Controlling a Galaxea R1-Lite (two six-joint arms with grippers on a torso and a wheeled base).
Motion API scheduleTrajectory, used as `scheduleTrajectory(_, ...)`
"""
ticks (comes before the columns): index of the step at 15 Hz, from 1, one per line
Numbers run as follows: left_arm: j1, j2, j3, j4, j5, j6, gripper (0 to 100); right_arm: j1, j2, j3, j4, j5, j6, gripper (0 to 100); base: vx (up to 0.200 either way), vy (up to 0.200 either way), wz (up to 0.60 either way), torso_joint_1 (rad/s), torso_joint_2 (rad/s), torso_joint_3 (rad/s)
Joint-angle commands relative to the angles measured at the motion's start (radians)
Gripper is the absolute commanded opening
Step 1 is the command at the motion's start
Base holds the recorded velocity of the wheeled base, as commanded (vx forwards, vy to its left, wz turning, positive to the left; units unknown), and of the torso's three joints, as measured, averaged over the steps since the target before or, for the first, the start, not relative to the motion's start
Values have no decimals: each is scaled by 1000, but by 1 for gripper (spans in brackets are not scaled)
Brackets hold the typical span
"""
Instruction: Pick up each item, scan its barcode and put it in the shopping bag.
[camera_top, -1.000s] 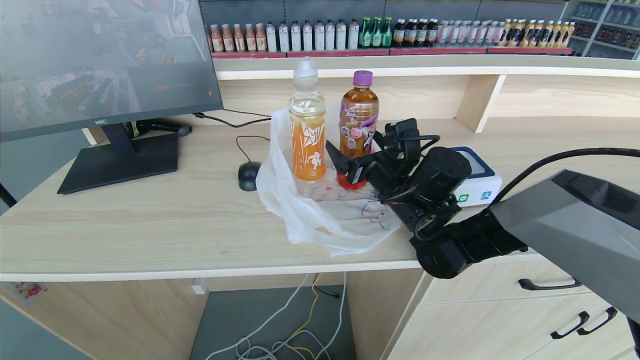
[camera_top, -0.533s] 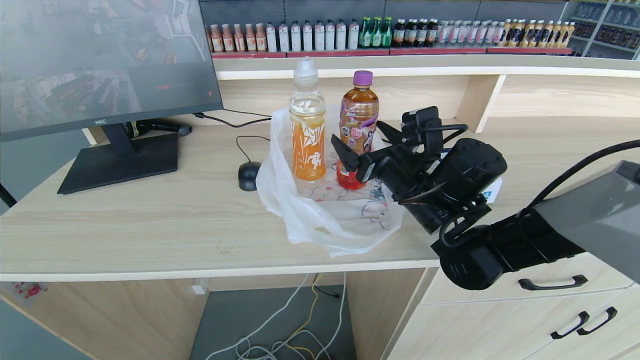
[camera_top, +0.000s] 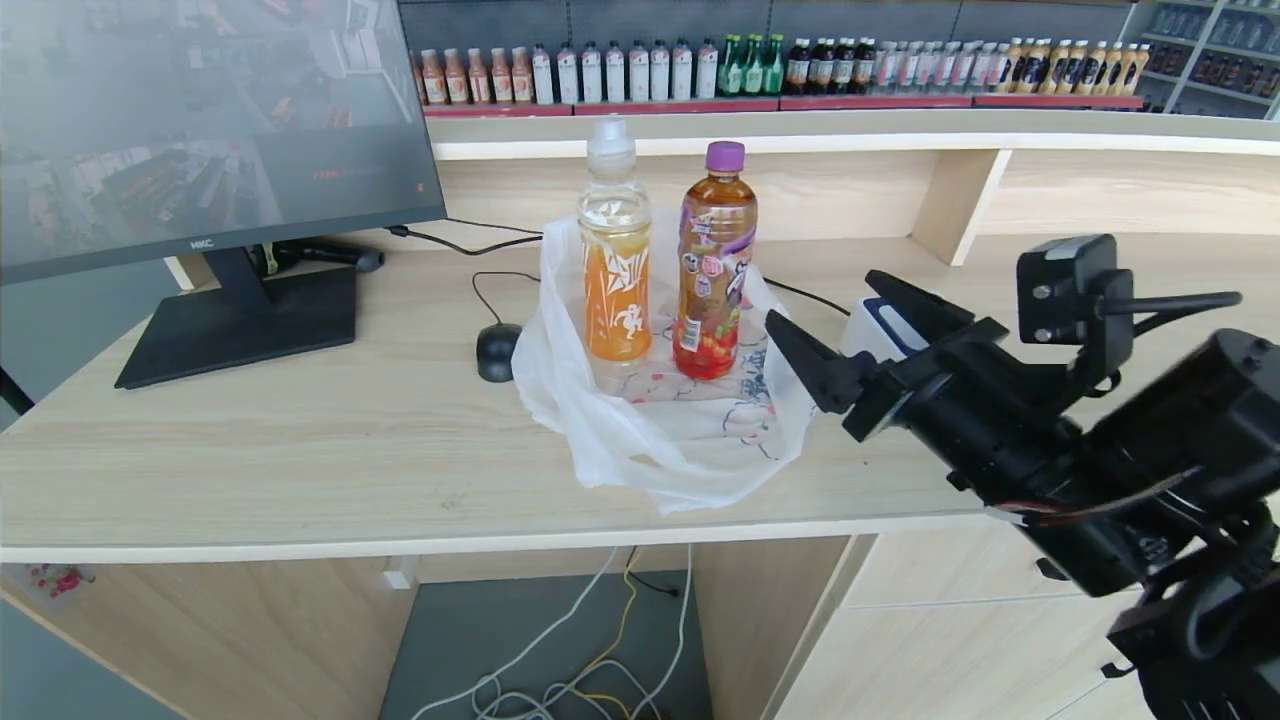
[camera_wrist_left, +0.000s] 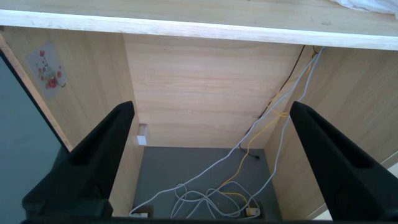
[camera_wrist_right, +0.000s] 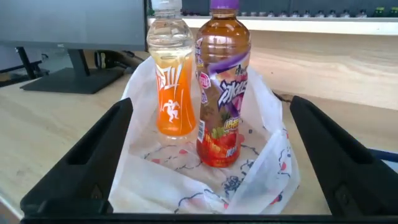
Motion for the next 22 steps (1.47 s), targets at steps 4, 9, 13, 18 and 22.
scheduleTrajectory(4,0,0,0,0,0,0,100,0,-485,517,-32,-5,0,100,0,0,0,0,0,0)
scheduleTrajectory(9,0,0,0,0,-1,0,100,0,-824,537,96,-135,39,100,0,0,0,0,0,0)
scheduleTrajectory(13,0,0,0,0,-1,1,100,3,-1249,537,789,-115,-9,100,0,0,0,0,0,0)
scheduleTrajectory(18,0,0,0,0,0,0,100,18,-1531,534,1314,-114,-159,100,0,0,0,0,0,0)
scheduleTrajectory(22,0,0,0,1,0,0,100,23,-1616,530,1473,-95,-167,100,0,0,0,0,0,0)
